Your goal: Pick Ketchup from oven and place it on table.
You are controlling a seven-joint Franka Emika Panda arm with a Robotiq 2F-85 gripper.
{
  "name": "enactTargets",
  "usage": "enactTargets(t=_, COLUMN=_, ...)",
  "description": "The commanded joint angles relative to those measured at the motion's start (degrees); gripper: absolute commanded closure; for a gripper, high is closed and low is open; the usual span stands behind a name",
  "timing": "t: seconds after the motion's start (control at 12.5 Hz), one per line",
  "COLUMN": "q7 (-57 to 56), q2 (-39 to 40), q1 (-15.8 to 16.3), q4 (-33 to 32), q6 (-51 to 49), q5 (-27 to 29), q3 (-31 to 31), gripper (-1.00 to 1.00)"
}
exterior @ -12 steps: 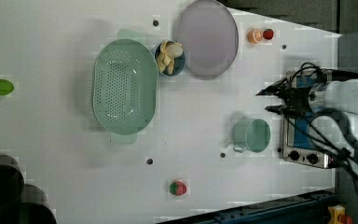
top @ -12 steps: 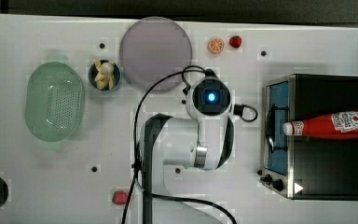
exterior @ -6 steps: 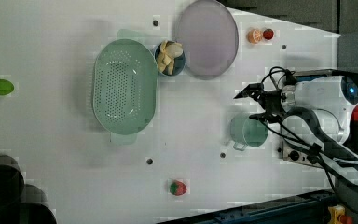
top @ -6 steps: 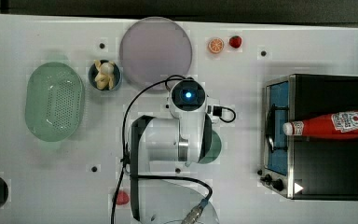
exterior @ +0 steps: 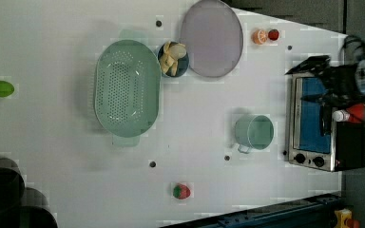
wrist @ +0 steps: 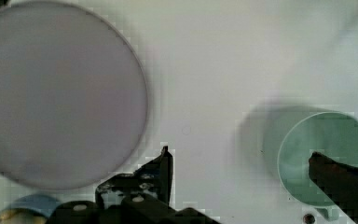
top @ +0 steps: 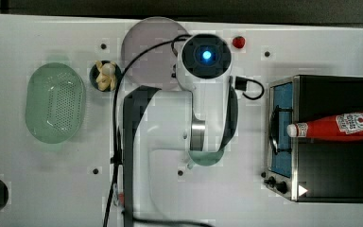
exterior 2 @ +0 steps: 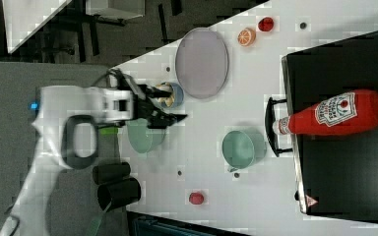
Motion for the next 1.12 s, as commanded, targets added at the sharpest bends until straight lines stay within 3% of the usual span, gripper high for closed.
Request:
enactTargets(t=0.08, q7=1.3, q2=-2.4, q1=0.2, q4=9.5, q6=-8.8, q5=1.3, q3=-2.2, gripper=-1.0)
enactTargets(t=0.4, q7=1.2, q2=-2.6, q1=0.3, q4=21.3, q6=-19.4, q5=1.2, q3=-1.9, gripper=-1.0)
enactTargets(t=1.12, q7=1.2, q2=-2.1, q1=0.3, q4=21.6, q6=-20.5, q5=1.2, q3=-2.1, gripper=-1.0)
